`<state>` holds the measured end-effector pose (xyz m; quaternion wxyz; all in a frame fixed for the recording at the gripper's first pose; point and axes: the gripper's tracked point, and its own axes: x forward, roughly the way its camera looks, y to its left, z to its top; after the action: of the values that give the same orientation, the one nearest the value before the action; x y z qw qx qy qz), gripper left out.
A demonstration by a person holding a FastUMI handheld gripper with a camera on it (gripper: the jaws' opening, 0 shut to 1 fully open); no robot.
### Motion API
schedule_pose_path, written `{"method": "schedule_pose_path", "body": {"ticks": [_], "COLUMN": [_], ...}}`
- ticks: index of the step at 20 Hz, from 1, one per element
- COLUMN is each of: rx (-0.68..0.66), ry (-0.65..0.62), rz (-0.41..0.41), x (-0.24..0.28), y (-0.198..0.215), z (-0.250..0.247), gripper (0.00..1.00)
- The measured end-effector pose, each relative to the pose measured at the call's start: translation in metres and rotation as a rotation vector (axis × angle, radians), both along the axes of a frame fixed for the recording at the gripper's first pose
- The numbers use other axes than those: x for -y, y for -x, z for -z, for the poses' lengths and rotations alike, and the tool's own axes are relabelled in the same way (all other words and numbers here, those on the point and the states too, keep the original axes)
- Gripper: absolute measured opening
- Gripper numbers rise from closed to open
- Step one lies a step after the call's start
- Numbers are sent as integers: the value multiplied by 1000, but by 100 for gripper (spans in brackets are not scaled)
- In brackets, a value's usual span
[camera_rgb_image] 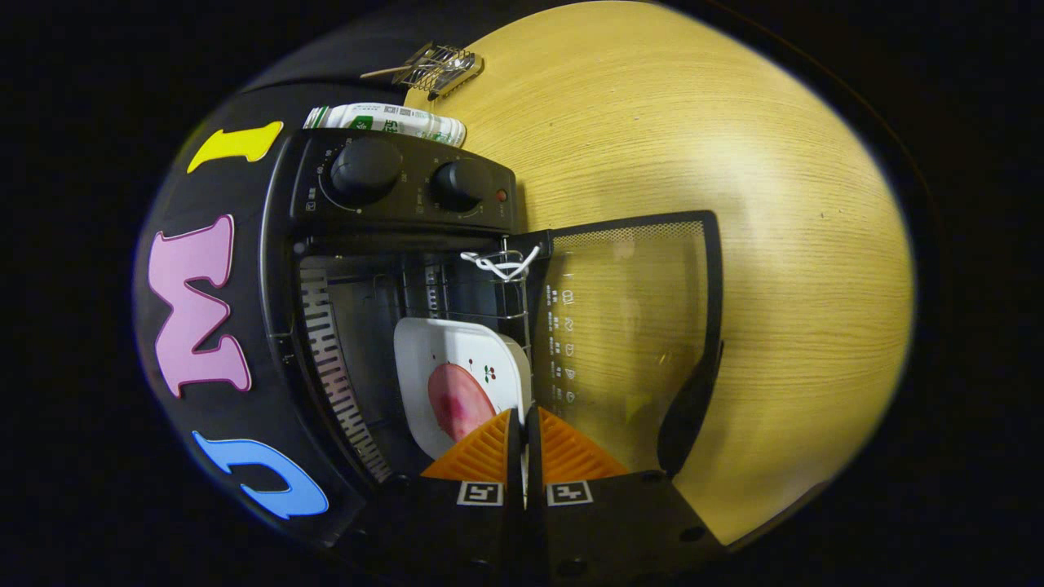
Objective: Open the toaster oven, put the food inside, and close the toaster oven door.
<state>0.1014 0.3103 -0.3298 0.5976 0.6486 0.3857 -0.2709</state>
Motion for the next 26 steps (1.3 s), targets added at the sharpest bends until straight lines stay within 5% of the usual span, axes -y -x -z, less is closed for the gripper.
{"method": "schedule_pose_path", "body": {"ticks": [11, 15, 22, 26], "rx": [1, 19, -2, 17], "ry": [-11, -22, -21, -45], "rz": [2, -38, -157, -350], "x": [-8, -4, -2, -17], "y": [-32, -31, 0, 39], "z": [6, -1, -21, -51], "gripper": [6, 16, 99, 99]}}
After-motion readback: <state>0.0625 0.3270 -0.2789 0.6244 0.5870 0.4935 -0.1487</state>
